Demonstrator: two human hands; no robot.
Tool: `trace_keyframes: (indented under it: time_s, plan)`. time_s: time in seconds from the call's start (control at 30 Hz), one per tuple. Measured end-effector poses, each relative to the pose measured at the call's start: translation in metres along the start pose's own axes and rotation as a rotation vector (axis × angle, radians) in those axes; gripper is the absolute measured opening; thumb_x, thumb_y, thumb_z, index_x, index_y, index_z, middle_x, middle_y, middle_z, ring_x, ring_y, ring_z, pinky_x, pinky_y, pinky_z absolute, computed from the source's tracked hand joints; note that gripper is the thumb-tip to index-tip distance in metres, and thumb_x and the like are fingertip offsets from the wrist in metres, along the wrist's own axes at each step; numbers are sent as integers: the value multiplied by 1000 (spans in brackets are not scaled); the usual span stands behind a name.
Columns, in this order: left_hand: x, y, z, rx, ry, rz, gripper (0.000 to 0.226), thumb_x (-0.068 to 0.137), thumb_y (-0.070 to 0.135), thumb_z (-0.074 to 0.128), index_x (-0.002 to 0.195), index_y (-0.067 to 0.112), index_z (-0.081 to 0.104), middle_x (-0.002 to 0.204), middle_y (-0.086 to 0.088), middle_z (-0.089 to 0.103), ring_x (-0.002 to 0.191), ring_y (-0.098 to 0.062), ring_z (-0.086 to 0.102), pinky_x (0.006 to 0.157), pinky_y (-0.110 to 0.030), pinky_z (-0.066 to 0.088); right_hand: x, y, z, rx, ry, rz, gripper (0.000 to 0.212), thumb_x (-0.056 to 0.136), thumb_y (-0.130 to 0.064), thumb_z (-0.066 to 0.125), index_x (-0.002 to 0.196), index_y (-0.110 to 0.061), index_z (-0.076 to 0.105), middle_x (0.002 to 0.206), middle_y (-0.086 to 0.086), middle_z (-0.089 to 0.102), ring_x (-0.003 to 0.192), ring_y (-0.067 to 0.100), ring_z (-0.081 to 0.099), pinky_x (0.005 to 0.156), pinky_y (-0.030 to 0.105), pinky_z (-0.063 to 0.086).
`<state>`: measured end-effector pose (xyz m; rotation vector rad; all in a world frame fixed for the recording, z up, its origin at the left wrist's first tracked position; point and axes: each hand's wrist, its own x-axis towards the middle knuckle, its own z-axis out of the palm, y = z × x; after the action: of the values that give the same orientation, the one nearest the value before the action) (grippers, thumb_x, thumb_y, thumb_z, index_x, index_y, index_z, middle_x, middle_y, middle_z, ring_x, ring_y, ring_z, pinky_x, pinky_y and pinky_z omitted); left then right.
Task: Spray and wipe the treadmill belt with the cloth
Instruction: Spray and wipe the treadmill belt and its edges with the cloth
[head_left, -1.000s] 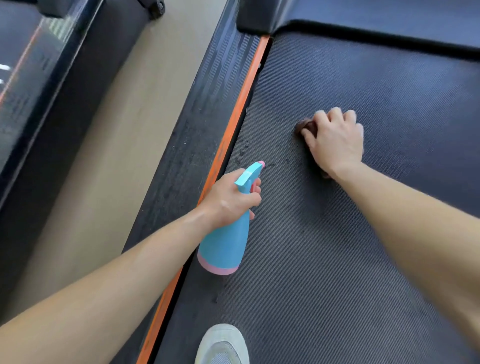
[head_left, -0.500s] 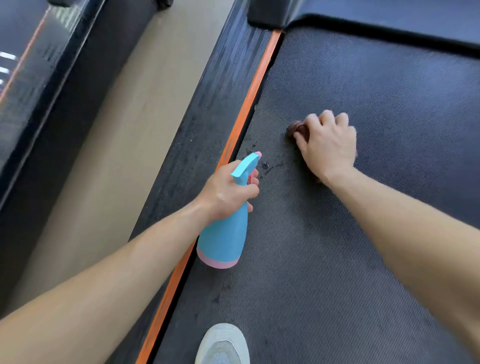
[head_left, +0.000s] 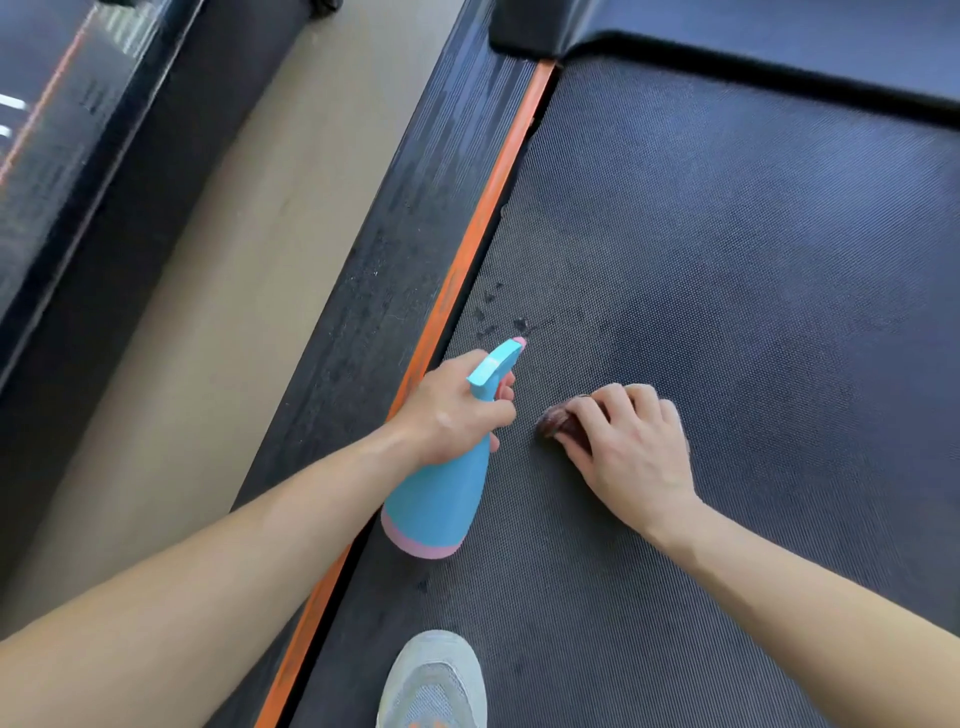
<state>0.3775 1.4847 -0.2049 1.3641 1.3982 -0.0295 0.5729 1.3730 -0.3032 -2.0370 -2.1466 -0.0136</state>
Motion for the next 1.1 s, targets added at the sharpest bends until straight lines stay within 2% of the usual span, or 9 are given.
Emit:
trace_keyframes:
  time_s: [0.2,0.33,0.47,0.63,0.73,0.83,0.93,1.0,1.1]
  plan:
    - [-17,-4,2,134,33,-27,15,89,23,69,88,19,54,84,4,65,65,-16,77,67,-29,50,1,0,-2,13,-16,15,36,95,-54,59,104,-20,66,98,5,60,90,33,52,67,43,42]
    - [-23,-13,-6,24,37,-27,13,91,16,69,103,14,63,105,-5,71,66,-25,78,74,-32,57,10,3,-5,42,-1,51,35,94,-53,60,102,-19,65,99,6,57,91,34,52,69,44,44]
    - [-22,-17,-16,-45,73,-11,37,92,11,66,128,17,64,109,-2,71,66,-26,77,85,-39,60,74,26,-1,-7,66,179,39,93,-53,62,103,-16,62,102,14,58,94,37,53,71,47,45]
    - [-11,-4,-27,-169,107,17,39,92,3,64,128,17,65,101,-1,68,63,-20,70,61,-21,56,159,33,4,-29,2,269,42,95,-53,55,108,-13,58,112,17,58,103,41,53,77,51,46]
    - [-2,8,-31,-229,106,48,38,91,1,64,125,19,65,98,0,66,63,-21,66,62,-26,59,120,5,2,-60,61,151,36,93,-50,57,98,-14,57,101,15,58,93,37,53,70,46,42]
    - [7,16,-33,-240,124,74,38,91,0,63,121,23,64,95,2,66,64,-20,66,61,-25,58,63,-18,4,25,24,-154,33,94,-48,58,93,-14,58,95,12,57,86,35,52,66,45,41]
    - [15,19,-34,-225,140,92,37,90,1,64,118,25,63,96,4,66,63,-20,68,61,-23,58,74,-7,7,10,-11,-268,34,93,-49,62,93,-15,58,95,11,57,86,34,52,66,45,42]
    - [18,17,-34,-232,142,82,37,89,2,64,117,27,63,95,4,66,63,-20,68,64,-27,61,104,2,11,-17,32,-198,37,91,-51,62,92,-15,58,94,12,57,86,35,53,65,45,44]
    - [19,14,-35,-210,123,60,42,80,15,67,120,29,65,96,5,68,64,-21,71,70,-32,64,152,16,9,-42,49,35,39,92,-53,58,97,-14,58,98,14,58,91,38,54,68,46,45]
